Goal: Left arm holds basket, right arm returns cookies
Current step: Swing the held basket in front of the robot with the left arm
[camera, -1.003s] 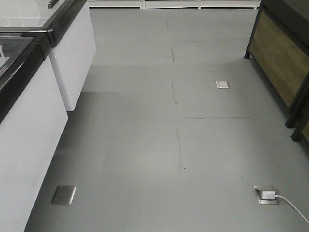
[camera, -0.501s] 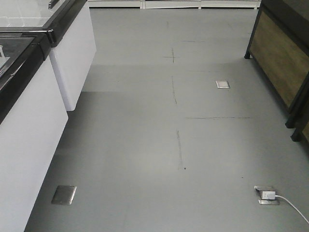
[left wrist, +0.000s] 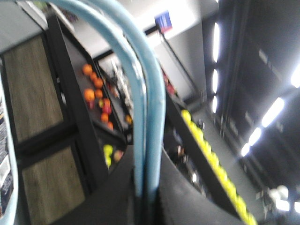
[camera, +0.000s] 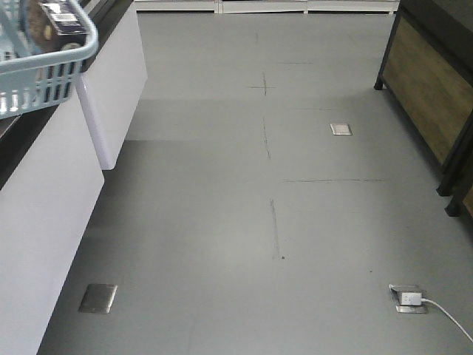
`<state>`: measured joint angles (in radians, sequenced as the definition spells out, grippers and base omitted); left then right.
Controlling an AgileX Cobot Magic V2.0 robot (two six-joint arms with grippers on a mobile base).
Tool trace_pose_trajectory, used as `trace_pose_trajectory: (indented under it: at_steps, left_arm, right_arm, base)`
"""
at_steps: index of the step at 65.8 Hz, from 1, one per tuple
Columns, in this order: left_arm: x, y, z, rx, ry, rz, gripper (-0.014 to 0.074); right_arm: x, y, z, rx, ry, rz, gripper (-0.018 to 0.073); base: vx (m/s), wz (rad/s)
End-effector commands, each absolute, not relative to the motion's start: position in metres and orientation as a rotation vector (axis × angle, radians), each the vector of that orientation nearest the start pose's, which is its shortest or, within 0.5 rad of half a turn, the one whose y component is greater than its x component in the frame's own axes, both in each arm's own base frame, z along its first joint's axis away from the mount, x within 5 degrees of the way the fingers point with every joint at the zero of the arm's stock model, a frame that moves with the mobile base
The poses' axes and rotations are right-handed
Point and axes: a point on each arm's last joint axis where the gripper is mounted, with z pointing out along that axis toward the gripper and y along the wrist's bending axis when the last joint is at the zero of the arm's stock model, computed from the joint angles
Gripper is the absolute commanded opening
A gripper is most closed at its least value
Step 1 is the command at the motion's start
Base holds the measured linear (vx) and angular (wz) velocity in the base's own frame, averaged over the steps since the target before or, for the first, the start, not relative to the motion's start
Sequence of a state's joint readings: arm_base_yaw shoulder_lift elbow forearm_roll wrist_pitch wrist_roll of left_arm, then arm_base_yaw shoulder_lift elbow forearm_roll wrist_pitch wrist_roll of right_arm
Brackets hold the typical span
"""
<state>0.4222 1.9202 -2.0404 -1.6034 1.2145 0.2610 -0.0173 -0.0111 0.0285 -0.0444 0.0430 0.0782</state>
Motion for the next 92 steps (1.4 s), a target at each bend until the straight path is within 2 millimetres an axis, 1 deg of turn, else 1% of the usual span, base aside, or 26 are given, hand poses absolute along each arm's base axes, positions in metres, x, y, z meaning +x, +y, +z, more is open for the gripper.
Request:
trace_pose_trajectory:
  at_steps: [1, 3, 6, 7, 8, 13, 14, 17, 21, 24, 25, 28, 31, 34, 38, 42, 43, 50, 55, 62, 73, 82, 89, 92]
  left_arm:
    - [0.385, 0.037, 0.493, -0.083, 1.614, -1.573, -0.0006]
    - [0.387, 0.023, 0.489, -0.065, 1.641, -1.590, -0.0006]
    - [0.388, 0.005, 0.485, -0.043, 1.666, -1.607, -0.0006]
    - [0.389, 0.003, 0.483, -0.044, 1.673, -1.605, -0.0006]
    - [0.389, -0.005, 0.480, -0.036, 1.686, -1.612, -0.0006]
    - [0.389, -0.031, 0.471, -0.011, 1.706, -1.629, -0.0006]
    - [0.390, -0.033, 0.468, -0.018, 1.710, -1.631, -0.0006]
    - [0.388, -0.048, 0.462, -0.009, 1.729, -1.649, -0.0006]
    - [0.387, -0.060, 0.449, -0.006, 1.758, -1.665, -0.0006]
    - [0.383, -0.074, 0.441, 0.032, 1.779, -1.673, -0.0006]
    - [0.381, -0.077, 0.441, 0.043, 1.780, -1.676, -0.0006]
    - [0.379, -0.085, 0.430, 0.063, 1.800, -1.688, -0.0006]
    - [0.374, -0.097, 0.422, 0.089, 1.814, -1.720, -0.0006]
    - [0.371, -0.104, 0.410, 0.097, 1.821, -1.755, -0.0006]
    - [0.364, -0.118, 0.396, 0.114, 1.822, -1.831, -0.0006]
    - [0.358, -0.127, 0.380, 0.109, 1.801, -1.916, -0.0006]
    - [0.356, -0.131, 0.373, 0.115, 1.812, -1.934, -0.0006]
    - [0.345, -0.147, 0.346, 0.133, 1.876, -1.955, -0.0006]
    - [0.335, -0.159, 0.331, 0.168, 1.912, -1.983, -0.0006]
    - [0.324, -0.173, 0.320, 0.215, 1.943, -2.014, -0.0006]
    - [0.310, -0.192, 0.314, 0.277, 1.970, -2.049, -0.0006]
    - [0.301, -0.206, 0.315, 0.329, 1.978, -2.076, -0.0006]
    - [0.292, -0.209, 0.314, 0.325, 1.995, -2.062, -0.0006]
    - [0.287, -0.207, 0.313, 0.310, 2.004, -2.042, -0.0006]
  right_arm:
    - [0.056, -0.001, 0.202, 0.036, 1.475, 0.008, -0.0006]
    - [0.056, -0.001, 0.202, 0.036, 1.475, 0.008, -0.0006]
    - [0.056, -0.001, 0.202, 0.036, 1.475, 0.008, -0.0006]
    - [0.056, -0.001, 0.202, 0.036, 1.475, 0.008, -0.0006]
    - [0.056, -0.001, 0.202, 0.036, 1.475, 0.008, -0.0006]
    - [0.056, -0.001, 0.202, 0.036, 1.475, 0.008, -0.0006]
    - [0.056, -0.001, 0.202, 0.036, 1.475, 0.008, -0.0006]
    - [0.056, -0.001, 0.202, 0.036, 1.475, 0.008, -0.0006]
    - [0.056, -0.001, 0.202, 0.036, 1.475, 0.008, -0.0006]
    - [0.056, -0.001, 0.202, 0.036, 1.475, 0.008, -0.0006]
    - [0.056, -0.001, 0.202, 0.036, 1.475, 0.008, -0.0006]
    - [0.056, -0.001, 0.202, 0.036, 1.475, 0.008, -0.0006]
    - [0.056, -0.001, 0.202, 0.036, 1.475, 0.008, -0.0006]
    - [0.056, -0.001, 0.202, 0.036, 1.475, 0.008, -0.0006]
    - [0.056, -0.001, 0.202, 0.036, 1.475, 0.008, -0.0006]
    - [0.056, -0.001, 0.202, 0.036, 1.475, 0.008, -0.0006]
    - [0.056, -0.001, 0.202, 0.036, 1.475, 0.008, -0.0006]
    - [0.056, -0.001, 0.202, 0.036, 1.475, 0.008, -0.0006]
    - [0.056, -0.001, 0.202, 0.036, 1.475, 0.008, -0.0006]
    - [0.056, -0.001, 0.202, 0.036, 1.475, 0.008, -0.0006]
    - [0.056, -0.001, 0.202, 0.036, 1.475, 0.008, -0.0006]
    - [0.056, -0.001, 0.202, 0.036, 1.475, 0.008, -0.0006]
    - [0.056, -0.001, 0.202, 0.036, 1.475, 0.008, -0.0006]
    - [0.056, -0.001, 0.202, 0.036, 1.475, 0.008, -0.0006]
  base:
    - [0.00, 0.00]
    - [0.00, 0.00]
    - [0.00, 0.00]
    - [0.00, 0.00]
    - [0.00, 0.00]
    - [0.00, 0.00]
    - [0.00, 0.00]
    - [0.00, 0.00]
    - [0.00, 0.00]
    - [0.00, 0.00]
    - [0.00, 0.00]
    - [0.00, 0.00]
    - [0.00, 0.00]
    - [0.00, 0.00]
    - [0.00, 0.00]
    - [0.00, 0.00]
    - [0.00, 0.00]
    - [0.00, 0.00]
    - [0.00, 0.00]
    - [0.00, 0.00]
    - [0.00, 0.00]
    - [0.00, 0.00]
    - [0.00, 0.00]
    - [0.00, 0.00]
